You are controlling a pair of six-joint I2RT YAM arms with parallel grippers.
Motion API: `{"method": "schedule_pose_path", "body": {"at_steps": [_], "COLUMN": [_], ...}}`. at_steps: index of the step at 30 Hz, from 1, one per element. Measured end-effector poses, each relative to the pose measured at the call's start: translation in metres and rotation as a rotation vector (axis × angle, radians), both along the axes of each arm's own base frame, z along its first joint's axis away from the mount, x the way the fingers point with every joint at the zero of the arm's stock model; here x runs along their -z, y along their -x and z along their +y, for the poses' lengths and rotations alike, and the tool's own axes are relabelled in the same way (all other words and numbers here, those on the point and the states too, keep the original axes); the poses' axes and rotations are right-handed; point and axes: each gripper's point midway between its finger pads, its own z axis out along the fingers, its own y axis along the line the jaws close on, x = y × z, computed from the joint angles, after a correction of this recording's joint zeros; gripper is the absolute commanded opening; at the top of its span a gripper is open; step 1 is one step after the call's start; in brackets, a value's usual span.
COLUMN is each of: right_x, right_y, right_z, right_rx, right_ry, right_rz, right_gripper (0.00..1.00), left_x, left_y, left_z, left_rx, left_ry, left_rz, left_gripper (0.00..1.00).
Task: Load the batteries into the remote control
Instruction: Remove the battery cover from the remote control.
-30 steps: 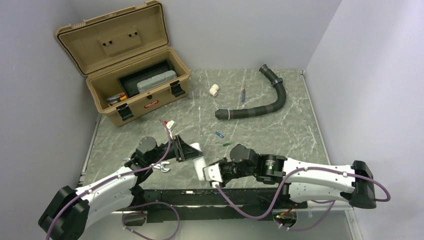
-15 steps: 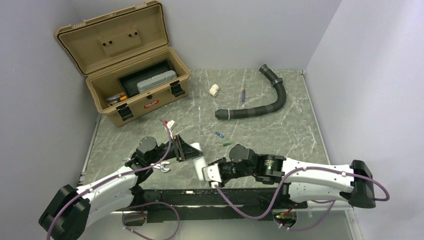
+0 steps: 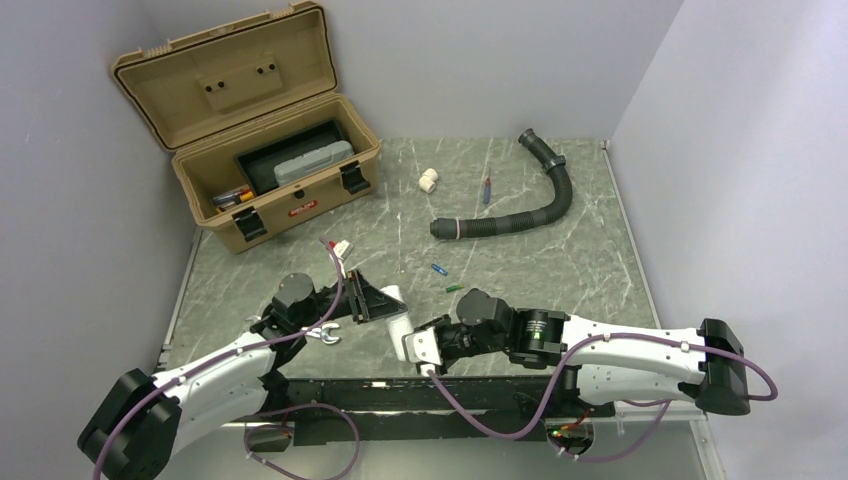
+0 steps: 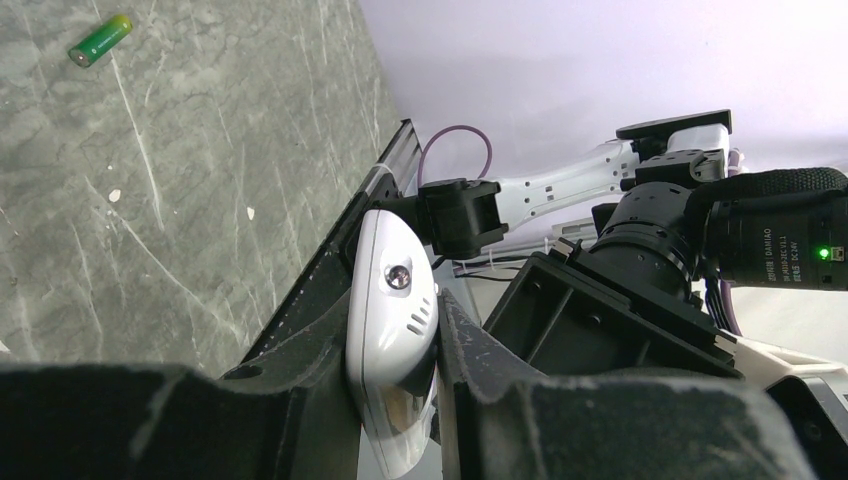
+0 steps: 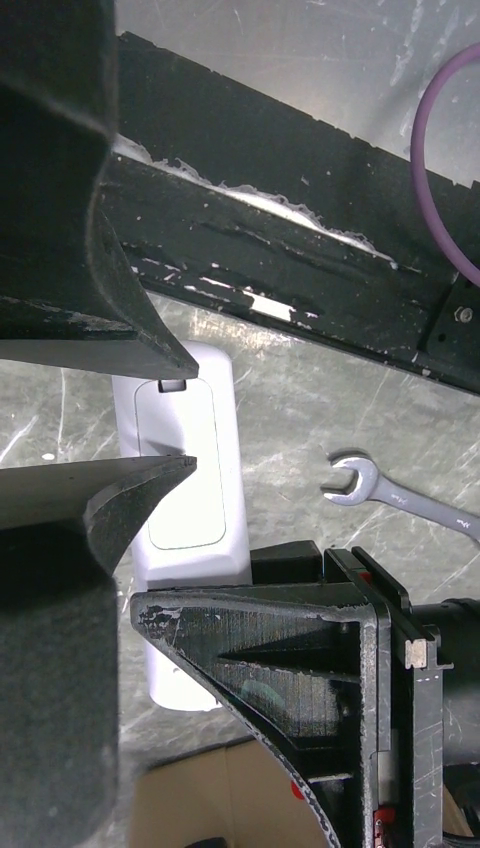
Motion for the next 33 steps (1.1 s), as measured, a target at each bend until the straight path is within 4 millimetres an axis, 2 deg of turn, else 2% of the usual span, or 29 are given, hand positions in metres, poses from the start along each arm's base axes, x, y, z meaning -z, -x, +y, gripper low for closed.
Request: {"method": "schedule_pose_path", "body": {"at_steps": [23,33], "right_x": [-0.006,-0.021], "right_y": [-0.009,-0.006], "right_z": [-0.003,-0.004], "right_rx": [0.038,0.029], "right_ry": [-0.012,-0.056], "right_rz": [-0.046,-0.048], "right_gripper": [0.36,0.37], "left_x": [-0.002,-0.001], "left_y": [0.000,0.000], "left_z": [-0.001,-0.001], "left_rx": [0.002,0.004], "left_ry": [0.012,0.011], "left_rz": [0.009,0.011], "left_gripper": [0.00,0.00]}}
